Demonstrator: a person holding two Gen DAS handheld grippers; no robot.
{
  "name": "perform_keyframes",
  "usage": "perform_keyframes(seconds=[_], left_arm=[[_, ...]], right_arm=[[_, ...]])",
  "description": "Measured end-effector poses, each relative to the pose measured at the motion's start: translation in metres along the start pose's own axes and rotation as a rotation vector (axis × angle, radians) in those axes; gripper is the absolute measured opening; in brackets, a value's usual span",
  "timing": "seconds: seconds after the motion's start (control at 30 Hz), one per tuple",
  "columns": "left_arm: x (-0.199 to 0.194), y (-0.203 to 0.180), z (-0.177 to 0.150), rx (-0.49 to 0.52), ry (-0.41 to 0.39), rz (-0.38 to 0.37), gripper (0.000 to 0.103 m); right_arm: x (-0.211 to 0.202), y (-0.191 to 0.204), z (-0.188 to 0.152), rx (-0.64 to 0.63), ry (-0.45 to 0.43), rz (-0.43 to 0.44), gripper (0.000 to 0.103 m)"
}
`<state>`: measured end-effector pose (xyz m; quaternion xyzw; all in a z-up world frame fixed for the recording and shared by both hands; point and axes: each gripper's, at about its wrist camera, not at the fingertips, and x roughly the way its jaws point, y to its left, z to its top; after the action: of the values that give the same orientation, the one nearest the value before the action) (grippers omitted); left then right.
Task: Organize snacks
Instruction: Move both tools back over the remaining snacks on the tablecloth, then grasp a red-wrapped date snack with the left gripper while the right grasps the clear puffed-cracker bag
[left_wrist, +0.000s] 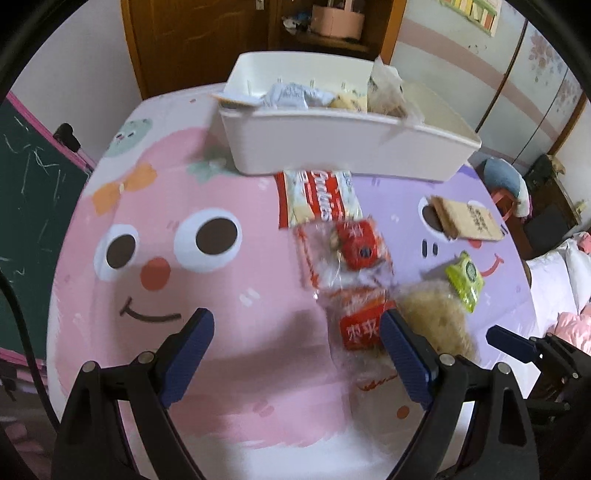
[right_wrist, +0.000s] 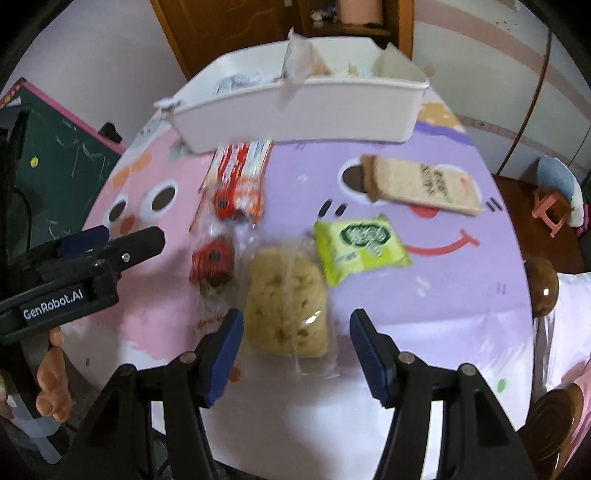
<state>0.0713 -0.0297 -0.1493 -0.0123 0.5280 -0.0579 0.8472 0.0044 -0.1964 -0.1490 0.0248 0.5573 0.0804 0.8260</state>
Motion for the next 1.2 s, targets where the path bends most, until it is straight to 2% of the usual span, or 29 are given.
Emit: perform_keyframes(seconds=[0.13, 0.27, 0.47, 0.6, 0.8, 1.03, 1.1, 1.2], left_arm=[[0.003, -0.007, -0.005, 0.023, 0.005, -0.007, 0.091], [0.003, -0.014, -0.005, 0.041, 0.006, -0.006, 0.091], [0.012, -0.021, -0.004, 0.05, 0.031, -0.012, 0.091], [0.021, -0.027, -0.004, 0.05, 0.054, -0.018, 0.091], [0.035, -0.034, -0.003, 0.046, 0.07, -0.011, 0.091], [0.05, -0.046, -0.006, 0.07, 0.093, -0.014, 0.09], [0.052, -0.049, -0.007, 0.076, 0.088, -0.025, 0.085], [0.051, -0.053, -0.008, 0.098, 0.072, -0.048, 0.058]], right_arm=[[0.011, 0.003, 0.001, -0.004, 0.023, -0.016, 0.06], [0.024, 0.001, 0.0, 0.026, 0.051, 0.027, 0.06], [0.029, -0.004, -0.004, 0.049, 0.02, 0.079, 0.06], [0.025, -0.004, -0.008, 0.02, -0.012, 0.08, 0.058], [0.018, -0.008, -0.013, 0.005, -0.049, 0.018, 0.056], [0.02, -0.013, -0.012, 0.021, -0.047, 0.043, 0.056], [0.021, -0.01, -0.011, 0.019, -0.048, 0.042, 0.056], [0.022, -0.008, -0.01, 0.012, -0.05, 0.036, 0.056]])
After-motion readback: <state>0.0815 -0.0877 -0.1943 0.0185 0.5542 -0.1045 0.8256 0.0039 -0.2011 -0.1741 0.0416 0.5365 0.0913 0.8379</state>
